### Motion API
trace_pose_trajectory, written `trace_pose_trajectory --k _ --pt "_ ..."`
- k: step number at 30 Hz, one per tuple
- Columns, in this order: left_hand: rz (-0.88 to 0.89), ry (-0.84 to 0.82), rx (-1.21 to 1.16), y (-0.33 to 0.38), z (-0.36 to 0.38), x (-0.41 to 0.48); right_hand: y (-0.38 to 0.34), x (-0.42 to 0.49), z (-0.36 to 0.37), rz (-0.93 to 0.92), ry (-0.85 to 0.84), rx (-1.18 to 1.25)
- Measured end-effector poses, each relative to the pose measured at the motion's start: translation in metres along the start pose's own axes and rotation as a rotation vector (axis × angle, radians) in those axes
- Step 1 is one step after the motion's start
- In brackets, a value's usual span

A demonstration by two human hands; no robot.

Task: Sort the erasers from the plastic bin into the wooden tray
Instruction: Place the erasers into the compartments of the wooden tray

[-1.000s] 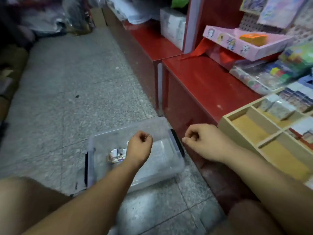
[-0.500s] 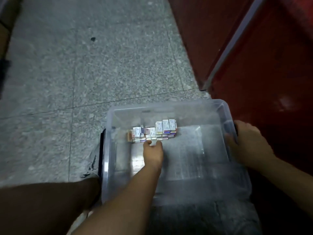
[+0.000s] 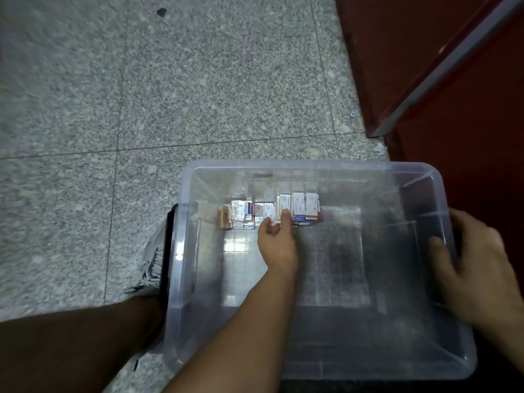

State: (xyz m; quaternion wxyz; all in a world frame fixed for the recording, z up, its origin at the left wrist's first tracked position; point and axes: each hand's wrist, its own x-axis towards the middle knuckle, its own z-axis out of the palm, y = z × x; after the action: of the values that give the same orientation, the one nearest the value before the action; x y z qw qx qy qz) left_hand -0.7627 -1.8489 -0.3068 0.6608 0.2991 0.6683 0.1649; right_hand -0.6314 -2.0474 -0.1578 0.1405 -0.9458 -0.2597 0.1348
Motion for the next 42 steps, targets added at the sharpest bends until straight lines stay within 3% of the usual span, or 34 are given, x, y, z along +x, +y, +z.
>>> trace_pose_trajectory --k 20,42 --pt "-0.231 0.102 -0.326 0.030 0.016 -0.012 0.001 -0.001 0.006 -0.015 0.029 0.054" --pt "-0.170 0.081 -0.322 0.035 0.008 -0.010 -0.004 0.001 0.006 -0.007 0.025 0.070"
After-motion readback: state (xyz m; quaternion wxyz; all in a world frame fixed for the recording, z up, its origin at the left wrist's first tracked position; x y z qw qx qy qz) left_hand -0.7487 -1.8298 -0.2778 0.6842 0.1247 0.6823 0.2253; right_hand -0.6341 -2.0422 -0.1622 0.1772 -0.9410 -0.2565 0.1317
